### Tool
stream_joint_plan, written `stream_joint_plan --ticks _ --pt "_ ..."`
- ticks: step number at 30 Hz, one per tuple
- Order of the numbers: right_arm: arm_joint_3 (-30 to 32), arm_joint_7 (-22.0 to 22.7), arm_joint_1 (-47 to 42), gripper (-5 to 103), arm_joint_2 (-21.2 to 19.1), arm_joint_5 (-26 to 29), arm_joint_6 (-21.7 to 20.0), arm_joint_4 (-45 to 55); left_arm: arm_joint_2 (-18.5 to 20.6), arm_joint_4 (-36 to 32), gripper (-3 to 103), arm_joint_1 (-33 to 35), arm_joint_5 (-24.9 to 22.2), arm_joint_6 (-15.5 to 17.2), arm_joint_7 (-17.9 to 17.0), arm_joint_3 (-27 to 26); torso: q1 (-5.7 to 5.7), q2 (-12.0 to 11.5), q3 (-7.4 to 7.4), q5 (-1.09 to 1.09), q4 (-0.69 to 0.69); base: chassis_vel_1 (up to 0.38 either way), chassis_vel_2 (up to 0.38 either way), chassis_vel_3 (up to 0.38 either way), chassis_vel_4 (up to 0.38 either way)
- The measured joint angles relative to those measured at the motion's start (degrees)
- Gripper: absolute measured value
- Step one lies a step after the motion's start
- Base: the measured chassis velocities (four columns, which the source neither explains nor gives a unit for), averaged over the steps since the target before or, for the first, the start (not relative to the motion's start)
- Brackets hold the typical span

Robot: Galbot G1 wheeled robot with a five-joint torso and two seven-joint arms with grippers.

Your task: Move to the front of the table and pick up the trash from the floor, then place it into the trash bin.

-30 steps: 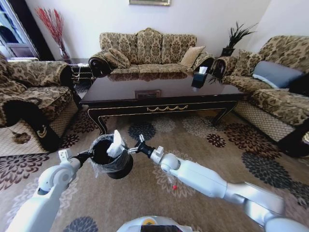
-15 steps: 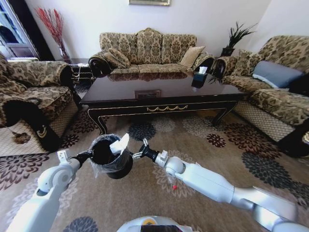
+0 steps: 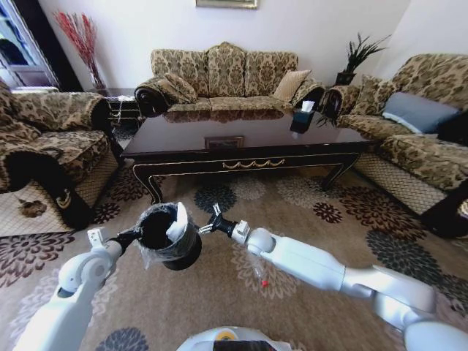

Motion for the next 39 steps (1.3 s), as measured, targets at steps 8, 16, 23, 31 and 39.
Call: stream_joint_plan --ticks 8,16,23,31,39 --pt "-3.6 1.3 3.9 100 -1.3 0.6 -0.1 1.0 -1.3 2.3 4 -2.2 0.8 -0.7 1.0 0.6 0.00 0.0 0.00 0.00 0.02 0.000 0.000 0.000 0.000" --pt "1.6 9.6 -2.2 100 -2.5 1.4 -7.5 -1.4 -1.6 2.3 4 -0.6 1.1 -0.8 1.2 -0.5 0.00 0.0 0.00 0.01 0.00 0.000 0.000 0.000 0.000" --pt "6.1 18.9 -5.6 100 -2.5 4.7 -19.4 -4.2 -1.7 1.2 4 1.0 1.3 -0.8 1.0 -1.5 0.00 0.0 0.00 0.00 0.01 0.000 0.000 0.000 0.000" --pt "33.9 45.9 -17.9 100 1.6 25.4 -42.0 -12.4 -0.6 -1.0 4 2.8 1.6 -0.1 0.8 -0.7 0.00 0.0 -0.01 0.00 -0.01 0.000 0.000 0.000 0.000" --pt "46.0 49.2 -19.9 100 5.2 28.4 -40.5 -21.6 0.9 -2.2 4 4.1 1.3 0.0 0.8 -1.5 0.00 0.0 0.00 0.01 0.01 0.000 0.000 0.000 0.000"
